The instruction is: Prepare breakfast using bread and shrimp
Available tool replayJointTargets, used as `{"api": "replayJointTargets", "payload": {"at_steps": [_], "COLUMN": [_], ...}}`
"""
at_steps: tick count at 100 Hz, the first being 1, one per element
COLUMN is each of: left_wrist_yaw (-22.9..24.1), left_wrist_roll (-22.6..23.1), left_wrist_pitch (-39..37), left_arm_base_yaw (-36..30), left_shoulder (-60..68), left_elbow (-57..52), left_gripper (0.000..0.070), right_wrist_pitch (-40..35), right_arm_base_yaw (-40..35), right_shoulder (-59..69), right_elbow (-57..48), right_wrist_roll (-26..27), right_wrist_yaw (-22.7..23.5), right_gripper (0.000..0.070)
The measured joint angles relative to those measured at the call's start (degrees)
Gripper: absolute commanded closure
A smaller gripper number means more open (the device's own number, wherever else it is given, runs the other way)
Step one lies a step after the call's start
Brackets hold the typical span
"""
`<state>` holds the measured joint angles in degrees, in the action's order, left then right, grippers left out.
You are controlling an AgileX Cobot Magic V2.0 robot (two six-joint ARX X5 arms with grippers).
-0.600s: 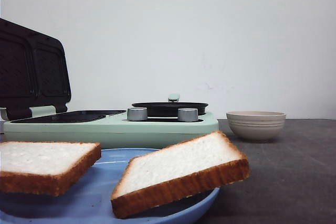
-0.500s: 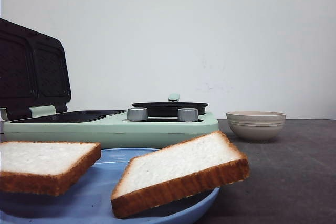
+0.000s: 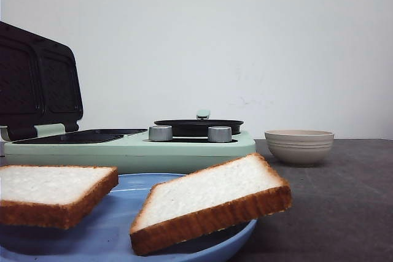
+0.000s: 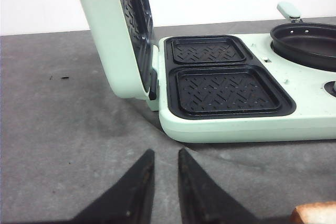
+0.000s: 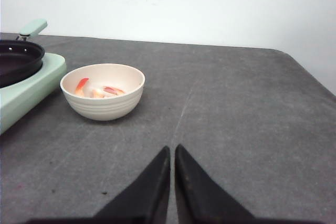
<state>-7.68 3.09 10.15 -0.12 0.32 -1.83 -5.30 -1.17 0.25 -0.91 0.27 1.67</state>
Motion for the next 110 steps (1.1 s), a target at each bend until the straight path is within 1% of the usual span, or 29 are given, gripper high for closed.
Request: {"api": "replayJointTargets", "payload": {"at_steps": [56,83,110], "left_wrist_yaw": [0.00,0.00,0.00], "left_wrist_roll": [0.00,0.00,0.00], "left_wrist_pitch": [0.00,0.00,0.00], "left_arm_base_yaw": [0.00,0.00,0.00], "left_shoulder": [0.00,0.00,0.00], "left_elbow": [0.00,0.00,0.00], "left_gripper": [0.0696,0.0696,0.0696], "right_wrist_pitch": [0.37,0.44,0.35], "right_arm_base_yaw": [0.00,0.00,0.00], "right_shoulder": [0.00,0.00,0.00], "right_elbow": [0.00,0.00,0.00], "right_wrist_roll": [0.07,2.97,3.21], "right_wrist_yaw": [0.00,0.00,0.00], "right_gripper": [0.0692,0.0692,0.0692]}}
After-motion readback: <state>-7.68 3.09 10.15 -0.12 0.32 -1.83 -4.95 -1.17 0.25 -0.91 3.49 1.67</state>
